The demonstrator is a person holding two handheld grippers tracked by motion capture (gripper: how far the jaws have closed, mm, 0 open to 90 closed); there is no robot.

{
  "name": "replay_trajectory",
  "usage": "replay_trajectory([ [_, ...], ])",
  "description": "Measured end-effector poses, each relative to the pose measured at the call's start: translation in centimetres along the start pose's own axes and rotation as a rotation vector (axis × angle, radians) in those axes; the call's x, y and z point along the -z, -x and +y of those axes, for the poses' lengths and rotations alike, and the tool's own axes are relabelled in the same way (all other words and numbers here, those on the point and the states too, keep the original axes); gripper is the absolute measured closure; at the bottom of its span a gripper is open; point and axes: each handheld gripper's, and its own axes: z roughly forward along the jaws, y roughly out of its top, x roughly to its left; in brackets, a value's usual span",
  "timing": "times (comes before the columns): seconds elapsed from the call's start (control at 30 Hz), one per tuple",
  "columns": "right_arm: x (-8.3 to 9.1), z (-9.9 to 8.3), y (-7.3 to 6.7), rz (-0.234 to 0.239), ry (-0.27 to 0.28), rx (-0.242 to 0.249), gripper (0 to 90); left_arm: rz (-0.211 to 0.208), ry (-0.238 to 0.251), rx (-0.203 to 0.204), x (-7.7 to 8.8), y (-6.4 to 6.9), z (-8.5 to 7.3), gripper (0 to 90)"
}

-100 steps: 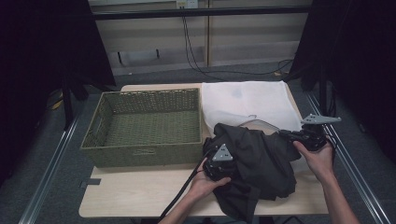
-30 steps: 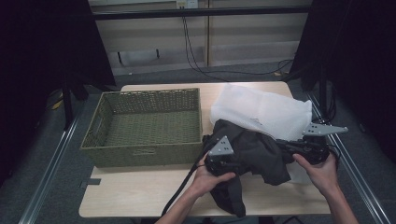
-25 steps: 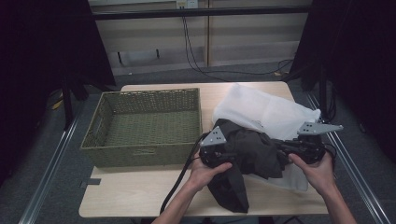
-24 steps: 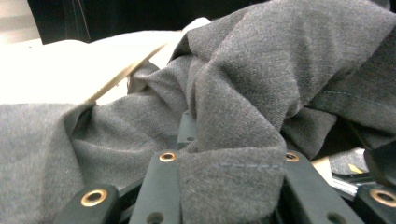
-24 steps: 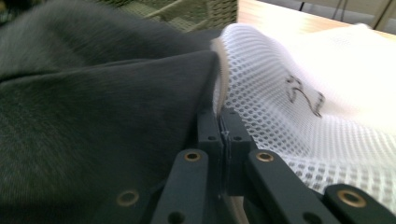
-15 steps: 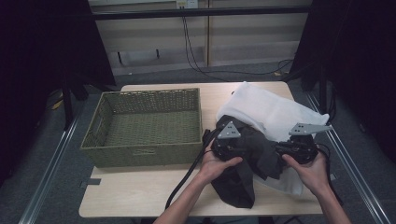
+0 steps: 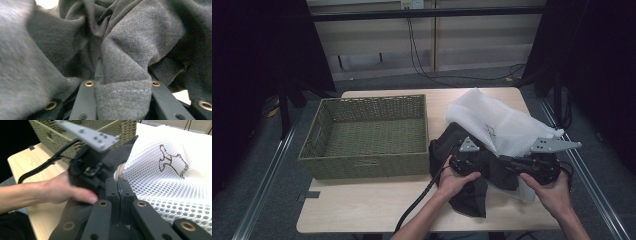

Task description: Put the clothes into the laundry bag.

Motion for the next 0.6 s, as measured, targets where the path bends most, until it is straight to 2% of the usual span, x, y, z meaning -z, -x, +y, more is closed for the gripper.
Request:
replay_trajectory([
  [0.03, 0.3, -0.1, -0.4, -0.009, -0.004, 0.006, 89.0, 0.016, 0.006, 0.004, 0.0, 0.0, -0.1, 73.5],
  [0.13, 0.2, -1.5, -1.0, -0.003, -0.037, -0.001, 89.0, 0.014, 0.008, -0.004, 0.1, 0.1, -0.1, 73.0],
  [0.17, -0.9, -3.0, -0.8, -0.023, -0.091, 0.019, 88.9, 0.02, 0.006, -0.013, 0.1, 0.2, -0.2, 72.4],
  [0.2, -1.5, -3.7, -0.7, -0.031, -0.104, 0.017, 88.6, 0.02, 0.006, -0.013, 0.1, 0.2, -0.2, 72.1],
  [0.23, -2.1, -4.4, -0.3, -0.012, -0.099, -0.007, 88.3, 0.01, 0.01, -0.003, 0.2, 0.2, -0.2, 71.7],
  [0.3, -2.4, -4.7, 0.0, -0.01, -0.089, -0.01, 87.2, 0.01, 0.017, -0.005, 0.2, 0.2, -0.3, 71.0],
  [0.33, -2.5, -4.9, 0.4, -0.003, -0.068, -0.009, 77.8, 0.01, 0.015, -0.016, 0.2, 0.2, -0.3, 70.4],
  [0.4, -1.9, -4.8, 0.8, 0.006, -0.036, -0.023, 65.8, 0.014, 0.015, -0.019, 0.2, 0.2, -0.3, 69.6],
  [0.47, -0.9, -4.8, 0.8, -0.008, -0.014, -0.016, 56.1, 0.015, 0.013, -0.033, 0.2, 0.3, -0.4, 69.4],
  [0.5, -0.9, -4.8, 0.8, -0.008, -0.014, -0.016, 56.1, 0.015, 0.013, -0.033, 0.2, 0.3, -0.4, 69.3],
  [0.53, 0.3, -5.1, 1.0, -0.041, 0.004, -0.028, 48.7, 0.009, 0.017, -0.034, 0.2, 0.2, -0.4, 69.1],
  [0.6, 0.7, -5.3, 1.1, -0.054, 0.009, -0.037, 47.1, 0.005, 0.019, -0.031, 0.2, 0.2, -0.5, 68.8],
])
